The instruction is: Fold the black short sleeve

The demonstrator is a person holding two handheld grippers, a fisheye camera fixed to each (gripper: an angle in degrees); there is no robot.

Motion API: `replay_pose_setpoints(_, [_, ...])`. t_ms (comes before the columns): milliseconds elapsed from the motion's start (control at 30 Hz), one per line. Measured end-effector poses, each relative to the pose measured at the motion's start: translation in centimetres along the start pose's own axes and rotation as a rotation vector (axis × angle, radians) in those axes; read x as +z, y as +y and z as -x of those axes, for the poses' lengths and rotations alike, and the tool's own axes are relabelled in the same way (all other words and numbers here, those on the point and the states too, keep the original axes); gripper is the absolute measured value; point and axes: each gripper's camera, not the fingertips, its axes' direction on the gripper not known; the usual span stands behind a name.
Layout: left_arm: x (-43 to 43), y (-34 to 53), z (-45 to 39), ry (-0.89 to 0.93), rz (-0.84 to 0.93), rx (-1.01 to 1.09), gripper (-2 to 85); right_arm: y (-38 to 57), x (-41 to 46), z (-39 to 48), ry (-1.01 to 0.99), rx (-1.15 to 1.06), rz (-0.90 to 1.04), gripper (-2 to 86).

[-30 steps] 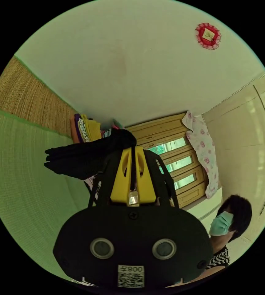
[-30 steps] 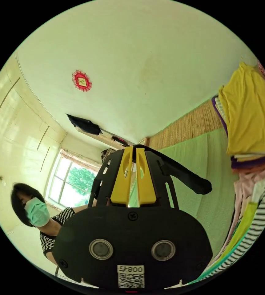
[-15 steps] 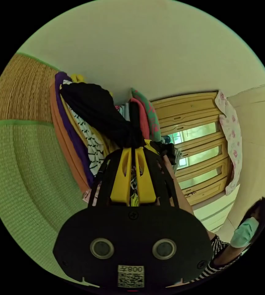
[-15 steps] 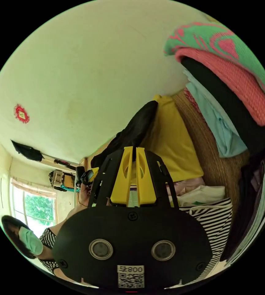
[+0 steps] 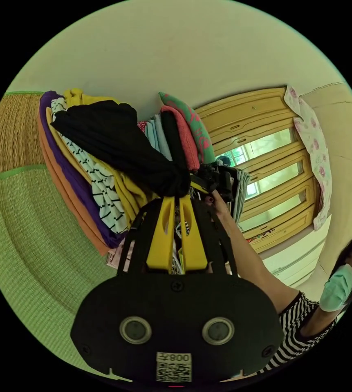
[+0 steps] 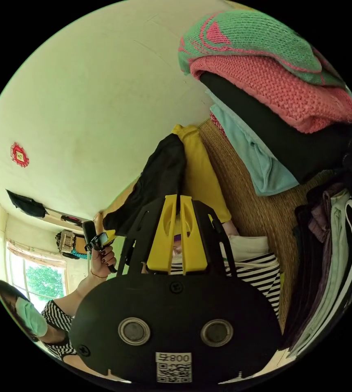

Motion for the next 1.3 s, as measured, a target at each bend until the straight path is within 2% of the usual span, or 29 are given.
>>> replay_pose_setpoints(100, [1.7, 0.0, 0.2, -0.058, 0.057, -0.025, 2.2, 0.5, 2.3, -2.0, 0.031, 0.064, 0.067, 1.1])
replay_pose_setpoints(267, [1.1, 0.3, -0.2, -0.019, 0.044, -0.046, 2.5, 0.8, 1.9, -2.6, -0.018, 0.087, 0.031, 0.9])
replay_pose_setpoints(500, [-1.8, 0.1, -1.3, -0.035, -0.021, -0.041, 2.1, 1.7, -0.8, 3.8, -0.003, -0.090, -0.046, 0.1])
replay_pose_setpoints(733, [-0.9, -1.5, -2.5, -0.025, -0.035, -0.059, 1.2, 2.8, 3.6, 15.4, 0.026, -0.348, 0.118, 0.0])
replay_pose_setpoints(933, [0.4, 0.2, -3.8, -0.035, -0.013, -0.059, 1.0, 3.0, 9.7, 21.4, 0.172, -0.401, 0.361, 0.0])
replay_pose_setpoints(1000, [0.0, 1.3, -4.3, -0.036, -0.008, -0.056, 1.0, 3.4, 9.8, 22.2, 0.212, -0.385, 0.380, 0.0])
replay_pose_setpoints(1200, [-3.2, 7.2, -7.1, -0.071, 0.070, 0.046, 0.9, 9.4, -0.7, 27.0, 0.135, -0.485, 0.104, 0.2])
replay_pose_setpoints(1300, [-4.2, 13.2, -8.4, -0.184, 0.201, 0.101, 0.8, 15.4, -6.9, 27.7, 0.213, -0.490, -0.072, 0.8])
